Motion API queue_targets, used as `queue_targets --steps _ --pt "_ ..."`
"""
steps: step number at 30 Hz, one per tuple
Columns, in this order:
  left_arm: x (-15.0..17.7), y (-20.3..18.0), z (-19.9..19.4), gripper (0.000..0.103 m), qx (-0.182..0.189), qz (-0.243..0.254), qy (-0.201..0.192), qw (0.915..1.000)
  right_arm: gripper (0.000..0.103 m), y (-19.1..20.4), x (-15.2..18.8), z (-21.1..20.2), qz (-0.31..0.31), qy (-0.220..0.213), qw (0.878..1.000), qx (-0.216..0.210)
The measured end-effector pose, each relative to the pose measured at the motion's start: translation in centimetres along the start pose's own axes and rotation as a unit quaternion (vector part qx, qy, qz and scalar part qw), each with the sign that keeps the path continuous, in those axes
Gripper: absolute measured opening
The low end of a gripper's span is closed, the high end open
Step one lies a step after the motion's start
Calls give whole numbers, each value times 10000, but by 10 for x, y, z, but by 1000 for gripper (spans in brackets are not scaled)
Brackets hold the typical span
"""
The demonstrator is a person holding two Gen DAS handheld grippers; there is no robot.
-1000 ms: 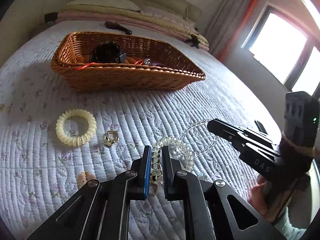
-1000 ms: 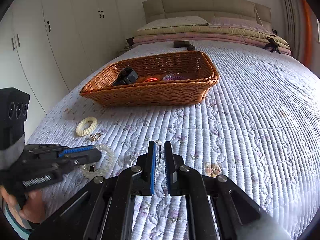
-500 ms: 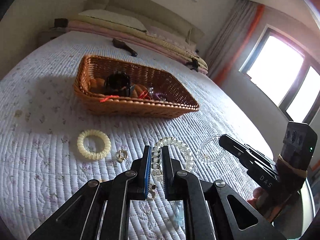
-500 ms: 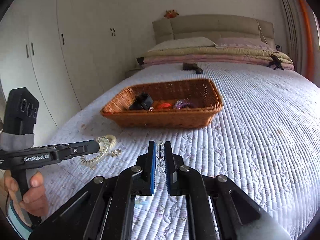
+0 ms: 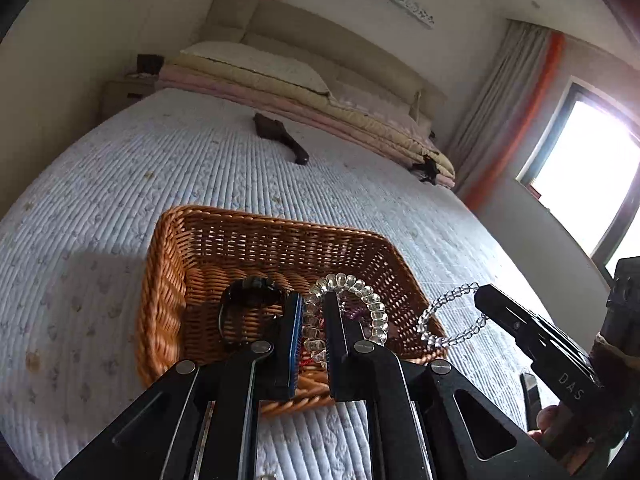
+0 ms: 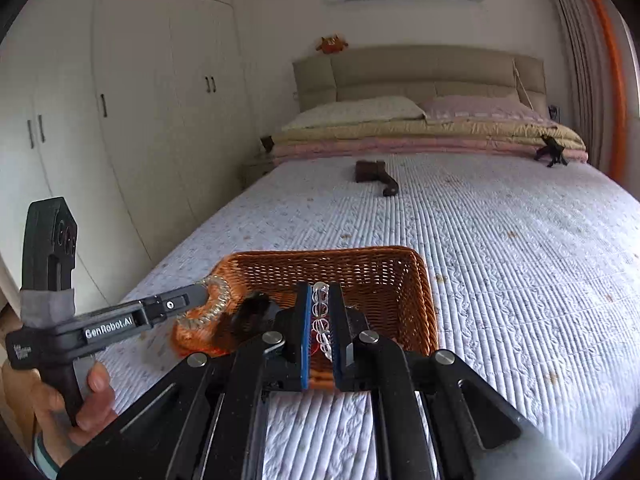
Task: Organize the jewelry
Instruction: 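Carry the crystal bracelet into the wicker basket and open the left tool, then grasp the gold ring with the left tool while the right tool grasps the light blue hair clip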
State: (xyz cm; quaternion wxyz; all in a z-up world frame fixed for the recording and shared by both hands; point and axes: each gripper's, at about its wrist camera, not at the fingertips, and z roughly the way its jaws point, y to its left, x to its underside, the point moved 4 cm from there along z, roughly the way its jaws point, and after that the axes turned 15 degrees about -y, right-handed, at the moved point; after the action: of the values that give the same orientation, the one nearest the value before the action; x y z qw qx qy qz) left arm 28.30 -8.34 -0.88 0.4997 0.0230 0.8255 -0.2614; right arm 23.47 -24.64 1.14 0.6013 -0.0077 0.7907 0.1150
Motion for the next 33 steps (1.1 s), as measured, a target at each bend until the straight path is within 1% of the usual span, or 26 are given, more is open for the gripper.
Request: queue_targets --steps 2,6,10,13,17,18,20,22,23,24,25,26,27,29,33 --pt "7 -4 22 10 -208 200 112 9995 10 -8 4 21 112 167 9998 62" --pt "14 -13 42 10 -268 428 183 9986 10 -25 17 51 378 425 9983 154" --pt "23 -16 57 10 -287 610 347 9971 10 -43 31 67 593 631 9958 304" --pt "32 -21 64 11 -288 839 444 9951 11 -56 40 72 720 773 9936 405" --pt "35 -26 64 11 -283 999 435 9936 11 -58 44 70 827 763 9931 340" --pt "34 -28 63 11 -284 1027 414 9934 11 -58 44 70 852 762 9929 341" --pt "33 -29 61 11 -250 1025 394 9936 11 -61 44 70 834 809 9920 488" --pt "33 -29 59 11 -205 1017 392 9938 13 -62 41 65 874 786 9920 458" --pt "32 -29 55 13 -134 993 401 9942 20 -63 39 60 906 729 9921 480" --pt "31 -29 52 18 -35 943 419 9947 30 -64 37 56 927 674 9921 501" --pt "28 -29 46 21 88 863 432 9953 32 -65 34 49 959 602 9923 507" --pt "23 -30 34 30 193 808 358 9959 32 -65 31 40 988 532 9925 480" --pt "19 -31 25 37 221 824 262 9960 32 -63 29 31 991 475 9930 442" --pt "8 -33 -8 42 253 934 -23 9953 32 -58 26 13 939 353 9941 419" --pt "3 -23 -68 45 356 889 -339 9948 33 -36 29 -36 739 42 9967 334"
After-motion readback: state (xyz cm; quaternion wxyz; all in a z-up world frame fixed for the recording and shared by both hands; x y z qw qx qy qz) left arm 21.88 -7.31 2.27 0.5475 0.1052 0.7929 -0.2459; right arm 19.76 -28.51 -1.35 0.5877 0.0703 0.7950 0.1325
